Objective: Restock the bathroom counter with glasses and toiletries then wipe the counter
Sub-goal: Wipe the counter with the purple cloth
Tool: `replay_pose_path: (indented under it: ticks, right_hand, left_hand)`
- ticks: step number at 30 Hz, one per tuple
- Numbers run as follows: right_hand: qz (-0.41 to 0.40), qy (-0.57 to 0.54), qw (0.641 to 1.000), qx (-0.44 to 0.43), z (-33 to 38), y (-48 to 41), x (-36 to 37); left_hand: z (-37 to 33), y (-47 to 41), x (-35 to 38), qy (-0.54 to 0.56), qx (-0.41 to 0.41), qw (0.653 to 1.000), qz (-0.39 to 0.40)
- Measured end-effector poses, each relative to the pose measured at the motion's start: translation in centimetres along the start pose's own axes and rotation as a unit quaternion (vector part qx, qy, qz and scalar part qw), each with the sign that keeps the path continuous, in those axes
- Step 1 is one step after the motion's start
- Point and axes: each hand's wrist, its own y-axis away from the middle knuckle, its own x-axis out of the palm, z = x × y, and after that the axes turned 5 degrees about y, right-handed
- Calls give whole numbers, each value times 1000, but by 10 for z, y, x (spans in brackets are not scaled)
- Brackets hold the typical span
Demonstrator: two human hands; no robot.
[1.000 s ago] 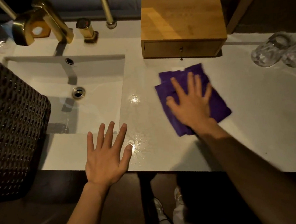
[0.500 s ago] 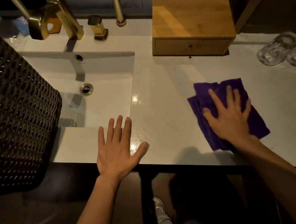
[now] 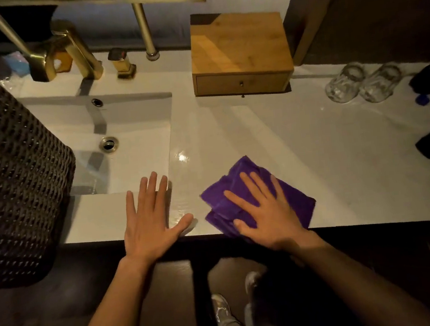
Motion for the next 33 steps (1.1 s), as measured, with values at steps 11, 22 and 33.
replay_pose_path:
  ticks: [11,22,33]
  right_hand:
    - [-1,-38,947,320,-203,20,-5]
    - [-19,-42,922,383,-251,-3,-1]
    - [-9,-35,927,373,-257,-5,3]
  left_hand:
    - [2,-2,10,-57,-3,998,14]
    - [3,-6,13,-82,-20,996,21]
    - [-11,-5,6,-67,-44,996,42]
